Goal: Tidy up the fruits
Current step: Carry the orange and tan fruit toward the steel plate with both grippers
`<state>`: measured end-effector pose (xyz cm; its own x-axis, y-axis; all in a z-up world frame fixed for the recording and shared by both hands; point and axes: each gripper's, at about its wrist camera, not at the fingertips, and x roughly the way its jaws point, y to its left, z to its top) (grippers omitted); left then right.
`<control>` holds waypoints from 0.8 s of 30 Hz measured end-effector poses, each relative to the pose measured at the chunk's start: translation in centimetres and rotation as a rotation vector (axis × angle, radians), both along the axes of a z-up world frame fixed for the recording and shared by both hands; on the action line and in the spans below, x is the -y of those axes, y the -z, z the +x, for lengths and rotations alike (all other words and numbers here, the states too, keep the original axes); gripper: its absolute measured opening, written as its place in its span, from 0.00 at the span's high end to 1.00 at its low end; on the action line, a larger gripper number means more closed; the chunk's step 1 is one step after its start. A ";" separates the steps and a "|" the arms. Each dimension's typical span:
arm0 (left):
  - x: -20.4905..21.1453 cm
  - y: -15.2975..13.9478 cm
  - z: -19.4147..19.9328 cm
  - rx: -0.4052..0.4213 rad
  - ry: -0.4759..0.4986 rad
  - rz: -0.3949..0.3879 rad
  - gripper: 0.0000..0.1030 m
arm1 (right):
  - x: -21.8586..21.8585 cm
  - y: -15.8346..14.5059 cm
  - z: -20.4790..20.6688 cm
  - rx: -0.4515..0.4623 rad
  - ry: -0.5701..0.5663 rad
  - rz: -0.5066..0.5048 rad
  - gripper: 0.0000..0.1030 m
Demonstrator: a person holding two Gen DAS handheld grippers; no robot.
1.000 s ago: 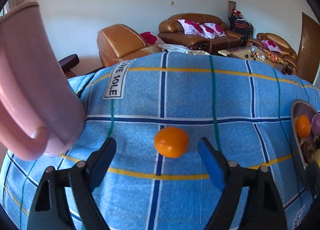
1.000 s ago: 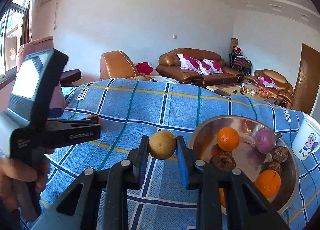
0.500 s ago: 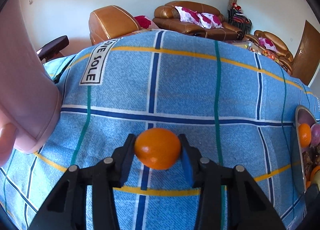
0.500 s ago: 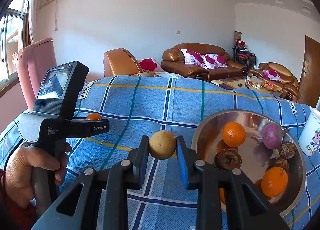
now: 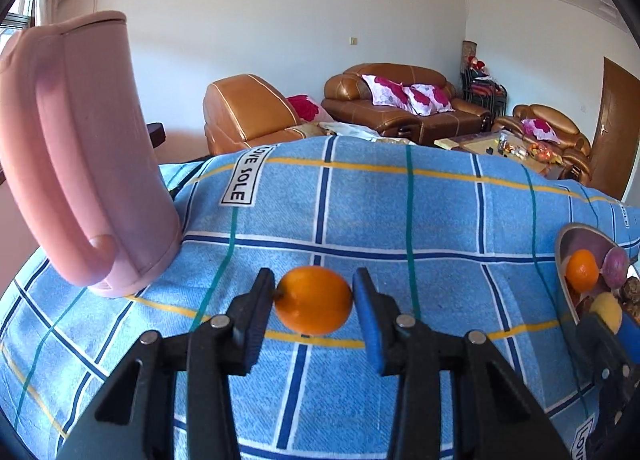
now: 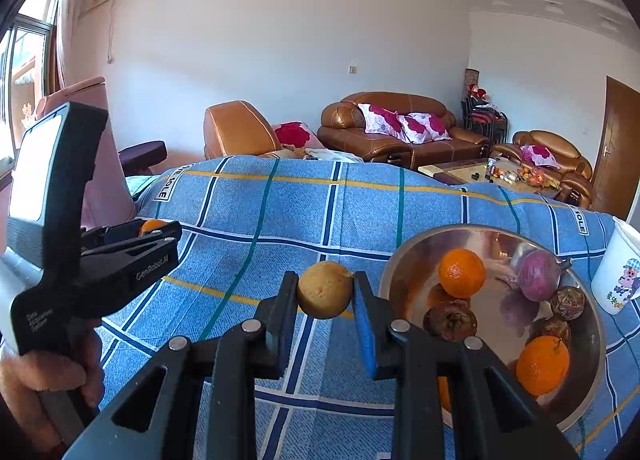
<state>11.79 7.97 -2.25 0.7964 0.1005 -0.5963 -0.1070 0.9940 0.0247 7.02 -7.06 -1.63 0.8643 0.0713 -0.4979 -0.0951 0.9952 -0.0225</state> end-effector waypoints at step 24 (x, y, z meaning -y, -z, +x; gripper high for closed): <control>2.8 -1.3 -11.6 0.144 0.039 -0.017 0.59 | 1.0 -0.8 -5.7 0.068 0.066 -0.054 0.72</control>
<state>0.24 5.15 -0.92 0.8771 0.0585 -0.4767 -0.0691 0.9976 -0.0047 1.36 -8.10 -0.85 0.8983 -0.0120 -0.4393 -0.0259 0.9964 -0.0803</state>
